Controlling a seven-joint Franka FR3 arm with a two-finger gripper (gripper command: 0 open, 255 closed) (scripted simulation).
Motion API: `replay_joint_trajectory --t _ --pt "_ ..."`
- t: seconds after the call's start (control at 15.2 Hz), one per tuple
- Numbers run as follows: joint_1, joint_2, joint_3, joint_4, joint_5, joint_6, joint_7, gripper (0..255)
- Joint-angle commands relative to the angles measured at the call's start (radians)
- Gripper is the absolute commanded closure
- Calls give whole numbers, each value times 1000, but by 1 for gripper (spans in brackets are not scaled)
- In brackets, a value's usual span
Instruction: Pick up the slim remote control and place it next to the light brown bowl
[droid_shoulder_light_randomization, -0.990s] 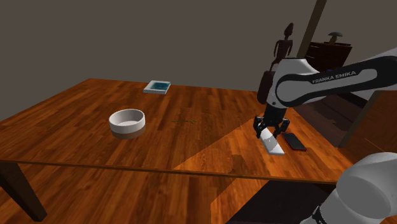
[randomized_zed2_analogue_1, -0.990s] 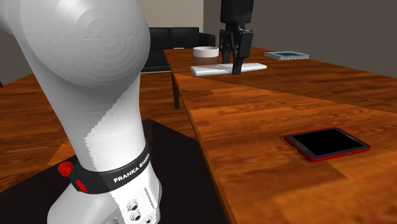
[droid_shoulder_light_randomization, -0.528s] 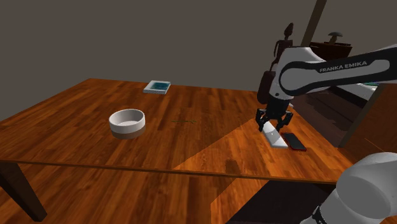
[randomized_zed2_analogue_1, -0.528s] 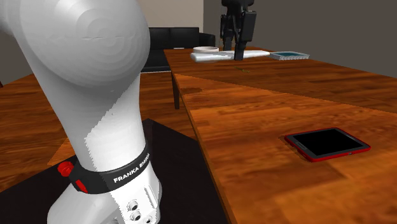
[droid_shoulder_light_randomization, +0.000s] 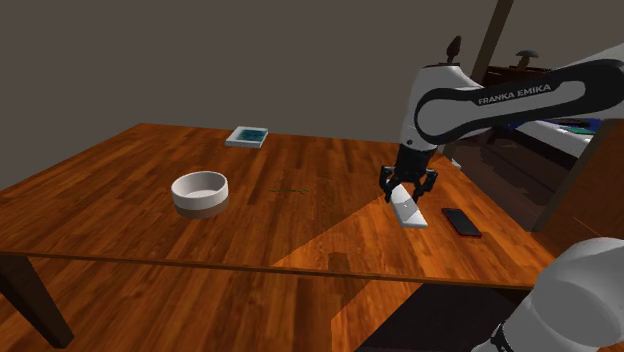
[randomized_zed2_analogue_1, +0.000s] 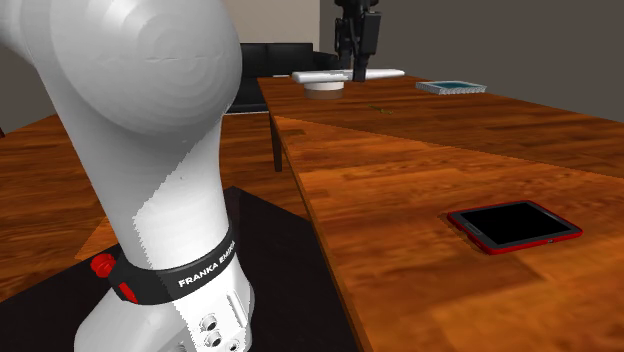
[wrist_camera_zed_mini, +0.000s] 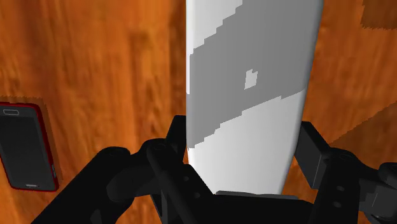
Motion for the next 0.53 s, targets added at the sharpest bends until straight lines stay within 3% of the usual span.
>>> replay_joint_trajectory --t 0.0,0.46 --pt "18 53 37 47 16 7 46 255" --pt "56 256 151 232 24 30 201 255"
